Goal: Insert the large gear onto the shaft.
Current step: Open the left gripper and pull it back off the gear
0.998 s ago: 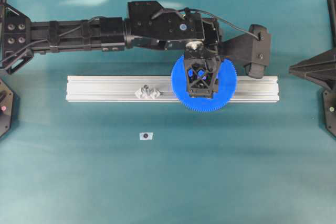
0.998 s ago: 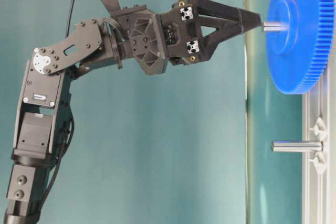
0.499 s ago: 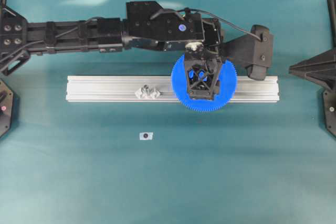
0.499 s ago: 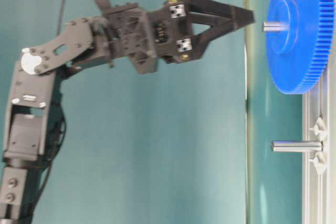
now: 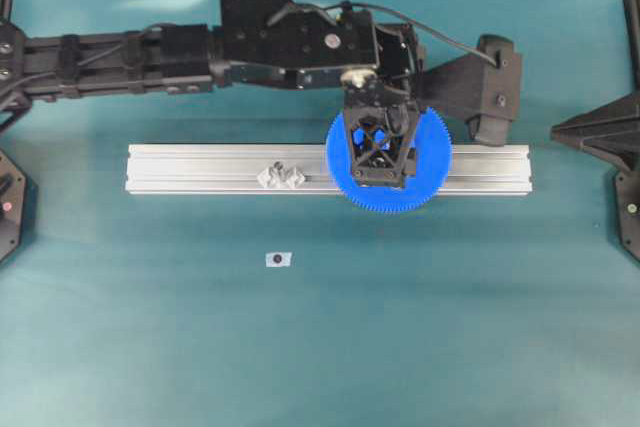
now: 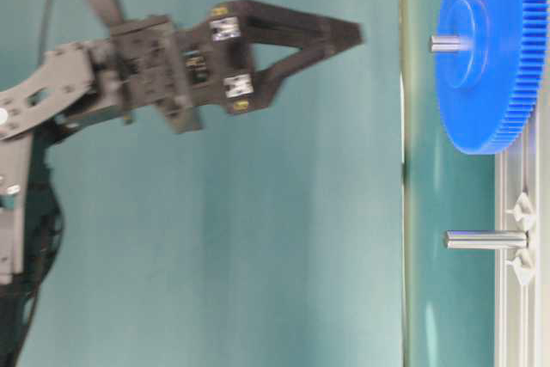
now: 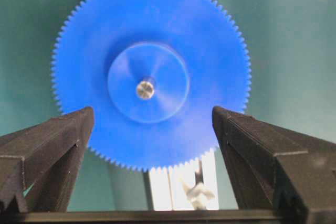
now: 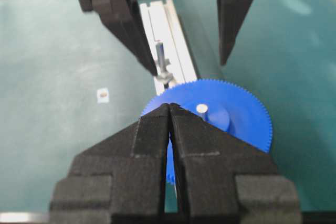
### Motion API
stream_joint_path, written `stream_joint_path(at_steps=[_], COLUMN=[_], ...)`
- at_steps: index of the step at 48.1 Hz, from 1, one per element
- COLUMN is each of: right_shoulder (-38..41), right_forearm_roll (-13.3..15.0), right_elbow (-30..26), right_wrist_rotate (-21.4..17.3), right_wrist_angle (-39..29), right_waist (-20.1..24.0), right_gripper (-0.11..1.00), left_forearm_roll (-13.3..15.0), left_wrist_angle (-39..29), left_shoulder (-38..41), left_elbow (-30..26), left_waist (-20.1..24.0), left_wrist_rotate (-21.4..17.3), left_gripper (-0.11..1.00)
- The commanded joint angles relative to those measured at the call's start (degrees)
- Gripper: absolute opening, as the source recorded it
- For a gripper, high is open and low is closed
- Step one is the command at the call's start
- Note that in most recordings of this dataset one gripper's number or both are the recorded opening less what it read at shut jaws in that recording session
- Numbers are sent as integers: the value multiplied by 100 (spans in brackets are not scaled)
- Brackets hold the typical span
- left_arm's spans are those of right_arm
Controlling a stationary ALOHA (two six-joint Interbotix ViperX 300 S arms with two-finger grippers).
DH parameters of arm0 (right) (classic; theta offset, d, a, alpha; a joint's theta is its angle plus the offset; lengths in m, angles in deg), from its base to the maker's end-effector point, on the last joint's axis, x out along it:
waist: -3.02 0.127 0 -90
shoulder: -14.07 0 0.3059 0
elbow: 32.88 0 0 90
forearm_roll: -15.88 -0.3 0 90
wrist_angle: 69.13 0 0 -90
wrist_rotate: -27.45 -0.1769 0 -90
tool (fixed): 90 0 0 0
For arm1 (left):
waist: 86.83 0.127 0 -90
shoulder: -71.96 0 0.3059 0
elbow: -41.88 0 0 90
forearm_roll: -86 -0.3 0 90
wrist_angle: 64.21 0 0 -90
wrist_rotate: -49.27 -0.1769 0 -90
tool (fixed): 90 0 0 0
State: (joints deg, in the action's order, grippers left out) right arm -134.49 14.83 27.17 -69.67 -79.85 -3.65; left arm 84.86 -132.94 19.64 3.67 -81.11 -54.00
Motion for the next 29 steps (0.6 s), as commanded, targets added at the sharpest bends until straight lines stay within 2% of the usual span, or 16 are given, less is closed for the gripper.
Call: stream_joint_path(at_steps=[1, 16, 29], right_shoulder=[44, 44, 44], right_forearm_roll=[0, 0, 0], right_elbow=[-53, -44, -44], right_wrist_rotate=[-62, -62, -62], right_wrist_angle=[18, 26, 26], right_waist=[-18, -9, -18], right_gripper=[7, 7, 7], left_forearm_roll=[-9, -9, -9], left_wrist_angle=[-18, -53, -62], left_shoulder=[-343, -396, -396], left_elbow=[-193, -475, -501], left_waist=[-26, -97, -114], left_wrist_rotate=[9, 18, 44], left_gripper=[92, 92, 92])
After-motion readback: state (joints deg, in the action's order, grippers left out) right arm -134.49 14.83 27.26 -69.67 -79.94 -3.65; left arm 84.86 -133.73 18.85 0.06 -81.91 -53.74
